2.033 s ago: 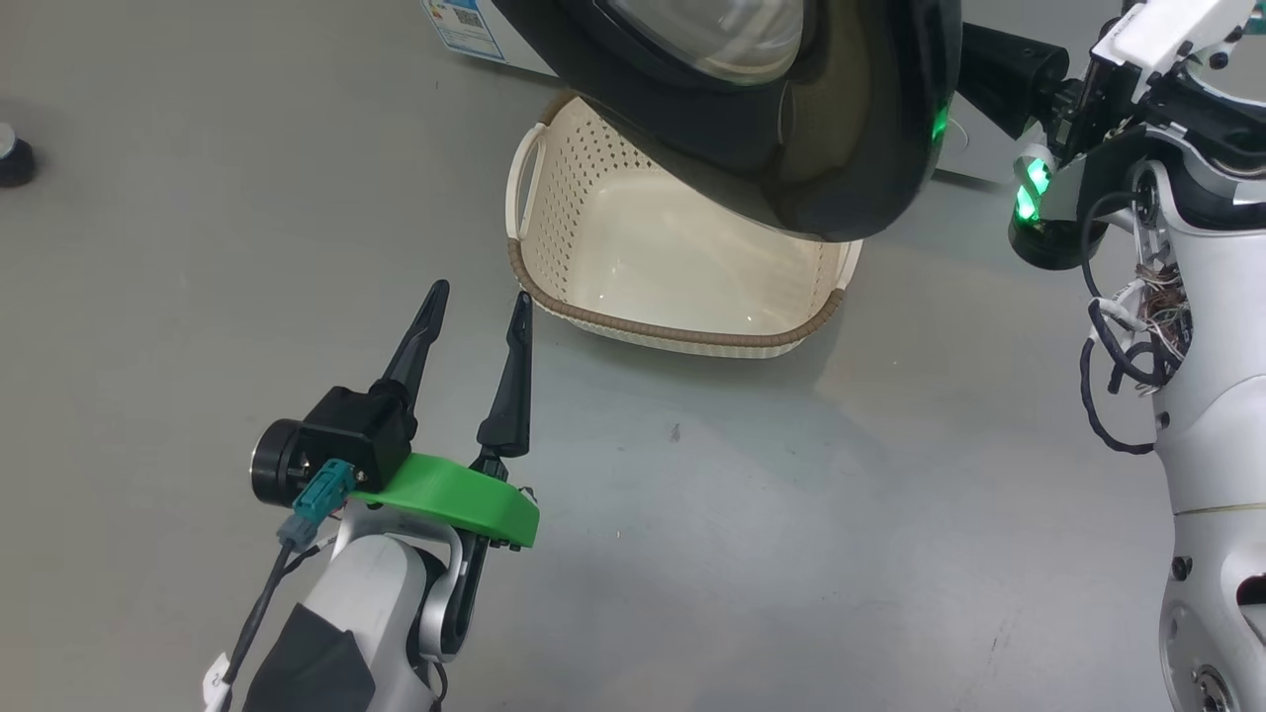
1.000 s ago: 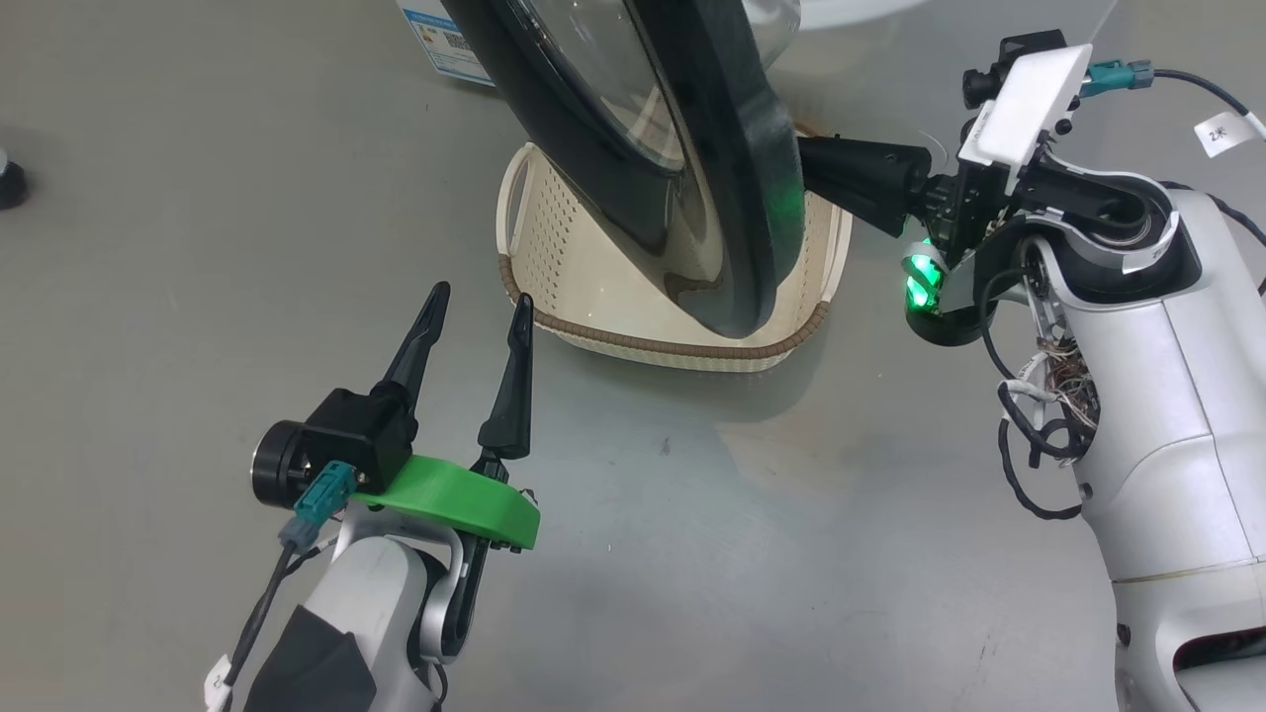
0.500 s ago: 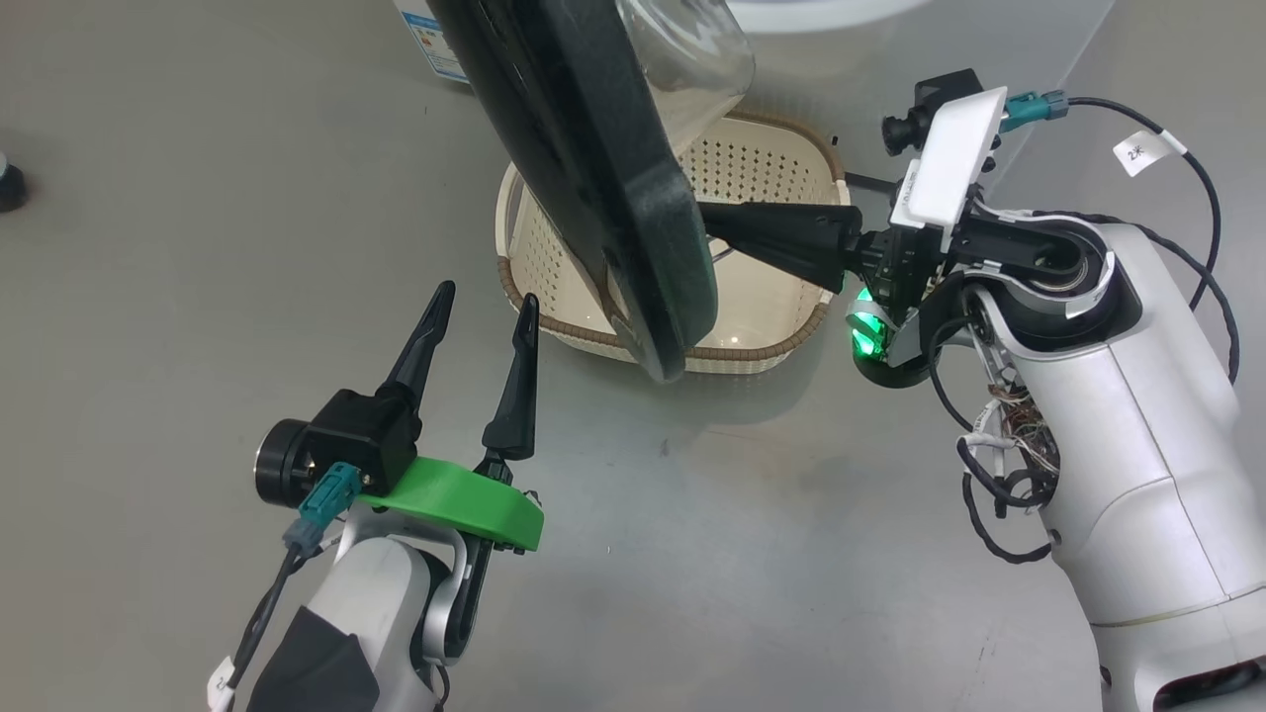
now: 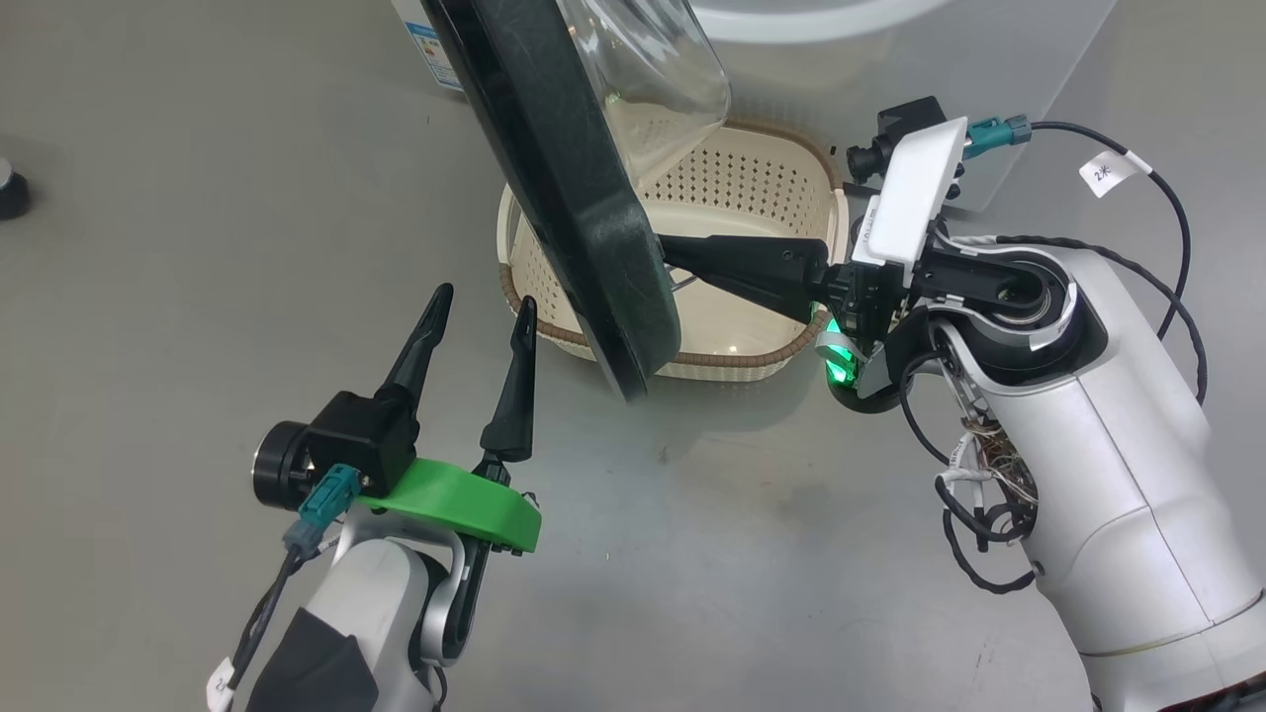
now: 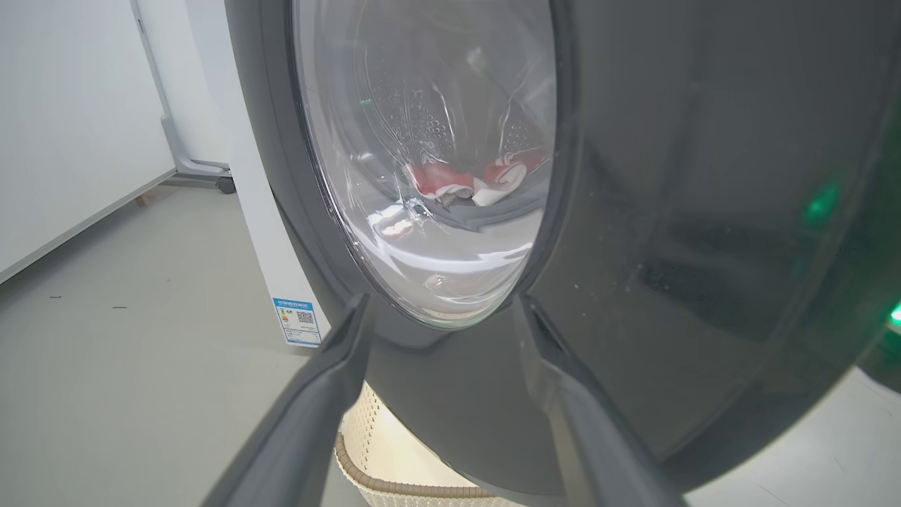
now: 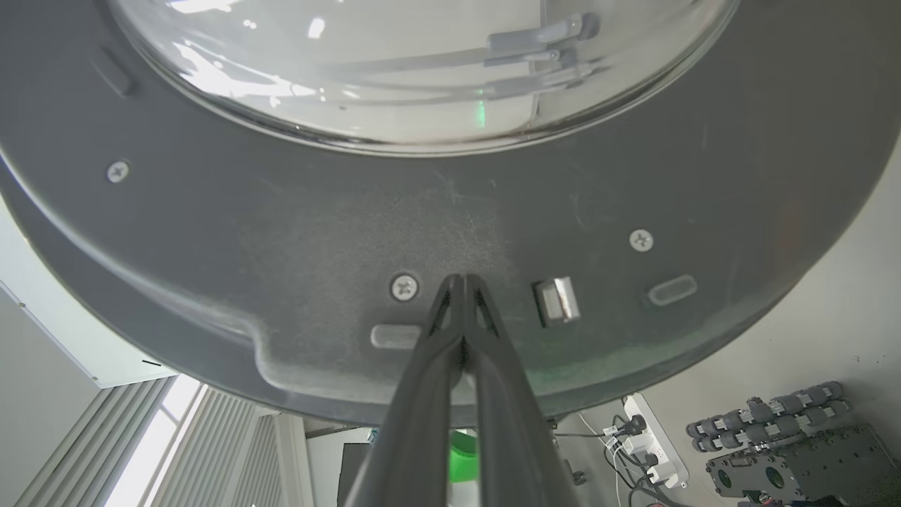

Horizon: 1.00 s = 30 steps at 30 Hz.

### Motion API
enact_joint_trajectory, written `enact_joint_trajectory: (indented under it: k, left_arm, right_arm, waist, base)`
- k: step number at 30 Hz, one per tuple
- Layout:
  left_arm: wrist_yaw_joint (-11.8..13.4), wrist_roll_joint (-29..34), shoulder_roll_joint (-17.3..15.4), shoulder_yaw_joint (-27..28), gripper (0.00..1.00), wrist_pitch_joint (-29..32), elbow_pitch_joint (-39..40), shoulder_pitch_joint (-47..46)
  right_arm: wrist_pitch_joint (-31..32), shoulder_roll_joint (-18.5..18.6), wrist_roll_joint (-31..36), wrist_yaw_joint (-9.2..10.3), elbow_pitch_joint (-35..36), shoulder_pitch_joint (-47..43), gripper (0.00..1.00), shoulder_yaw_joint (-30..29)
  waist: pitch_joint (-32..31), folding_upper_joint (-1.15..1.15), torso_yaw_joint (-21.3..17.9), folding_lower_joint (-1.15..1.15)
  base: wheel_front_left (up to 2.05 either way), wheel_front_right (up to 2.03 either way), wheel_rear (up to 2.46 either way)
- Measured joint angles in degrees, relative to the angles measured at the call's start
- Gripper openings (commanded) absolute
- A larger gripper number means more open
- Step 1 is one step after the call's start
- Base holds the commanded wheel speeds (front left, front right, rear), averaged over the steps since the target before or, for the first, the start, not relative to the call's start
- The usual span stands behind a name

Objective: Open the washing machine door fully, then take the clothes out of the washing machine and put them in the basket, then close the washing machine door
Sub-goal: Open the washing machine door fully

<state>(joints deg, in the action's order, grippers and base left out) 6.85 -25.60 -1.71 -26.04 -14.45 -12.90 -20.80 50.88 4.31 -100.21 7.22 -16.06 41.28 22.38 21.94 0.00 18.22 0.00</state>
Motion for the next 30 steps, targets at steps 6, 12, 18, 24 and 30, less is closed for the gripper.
enact_joint_trajectory:
  k: [6, 12, 18, 24, 30]
  left_arm:
    - [0.00, 0.30, -0.02, 1.63, 1.00, 0.00, -0.46, 0.99]
    - [0.00, 0.68, -0.01, 2.50, 1.00, 0.00, -1.36, 1.46]
    - [0.00, 2.55, -0.02, 4.99, 1.00, 0.00, -2.19, 2.20]
    - [0.00, 3.69, -0.04, 6.87, 1.00, 0.00, -3.20, 3.69]
    - [0.00, 4.10, -0.07, 9.11, 1.00, 0.00, -3.69, 5.50]
  right_arm:
    - [-1.91, -0.13, 1.38, -0.08, 0.03, -0.84, 0.00, 0.03]
    - [-5.60, 0.83, 6.44, -3.22, 0.11, -1.37, 0.00, -0.07]
    - [-13.08, 6.27, 17.20, -9.34, 0.60, -3.15, 0.00, 0.15]
    - [-22.58, 12.14, 30.51, -13.25, 1.46, -5.49, 0.00, 1.02]
    - [-32.82, 18.48, 47.03, -13.72, 3.41, -7.44, 0.00, 4.86]
  waist:
    - [-0.92, 0.00, -0.60, 0.00]
    - [-2.84, 0.00, -1.91, 0.00]
    - [-5.71, 0.00, -4.42, 0.00]
    - [-8.45, 0.00, -7.15, 0.00]
    - [-11.19, 0.00, -10.14, 0.00]
  base:
    - [0.00, 0.00, 0.00]
    - [0.00, 0.00, 0.00]
    - [0.00, 0.00, 0.00]
    - [0.00, 0.00, 0.00]
    - [0.00, 0.00, 0.00]
